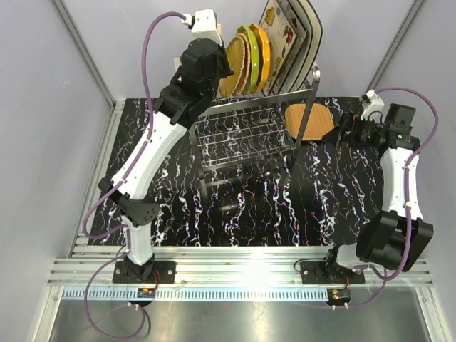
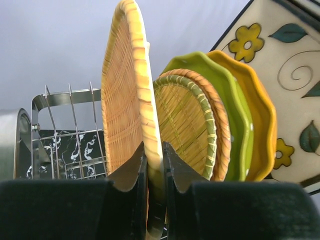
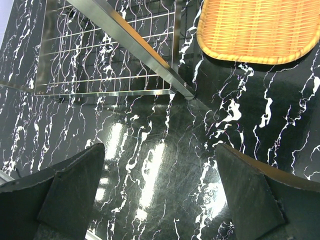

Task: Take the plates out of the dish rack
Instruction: Grab a plate with the left arm

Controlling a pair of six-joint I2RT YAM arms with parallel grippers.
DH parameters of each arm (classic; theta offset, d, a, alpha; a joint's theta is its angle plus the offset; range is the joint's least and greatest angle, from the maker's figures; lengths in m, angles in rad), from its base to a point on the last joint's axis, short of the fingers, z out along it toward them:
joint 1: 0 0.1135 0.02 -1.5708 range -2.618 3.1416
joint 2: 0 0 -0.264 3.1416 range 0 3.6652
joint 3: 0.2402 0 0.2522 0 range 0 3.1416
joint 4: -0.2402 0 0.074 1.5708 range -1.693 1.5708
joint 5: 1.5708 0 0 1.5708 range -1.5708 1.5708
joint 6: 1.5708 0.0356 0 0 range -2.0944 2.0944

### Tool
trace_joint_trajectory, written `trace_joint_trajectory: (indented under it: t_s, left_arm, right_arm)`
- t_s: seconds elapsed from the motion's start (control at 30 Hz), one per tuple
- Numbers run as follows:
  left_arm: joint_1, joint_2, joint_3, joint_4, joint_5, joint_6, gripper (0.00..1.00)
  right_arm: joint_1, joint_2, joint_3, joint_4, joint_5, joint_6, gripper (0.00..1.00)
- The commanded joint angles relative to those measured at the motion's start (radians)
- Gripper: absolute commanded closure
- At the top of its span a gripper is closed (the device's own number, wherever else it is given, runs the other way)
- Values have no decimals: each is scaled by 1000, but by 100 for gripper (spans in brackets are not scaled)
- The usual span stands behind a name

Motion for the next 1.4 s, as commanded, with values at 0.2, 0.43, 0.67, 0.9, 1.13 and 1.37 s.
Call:
trace_joint_trajectory:
  t_s: [0.2,0.43,0.67,0.9,1.13,1.37]
  left_arm:
    - [-7,-133,19,264,35,14,100]
    - [-5,-158,11,289,79,14,100]
    - [-7,-204,-13,304,176,89,100]
    - [-18,-323,-182,363,301,291,100]
    - [-96,-503,-433,476,344,609,100]
    - [-180,-622,-630,521,377,851,100]
  right_arm:
    - [0,-40,37,6,-27,13,0]
    - [-2,-37,43,3,-28,13,0]
    - [-2,-36,63,-15,-31,1,0]
    - [0,-36,92,-52,-41,-32,0]
    - [0,-45,142,-104,-56,-58,0]
    - [-2,-56,211,-185,-96,-102,0]
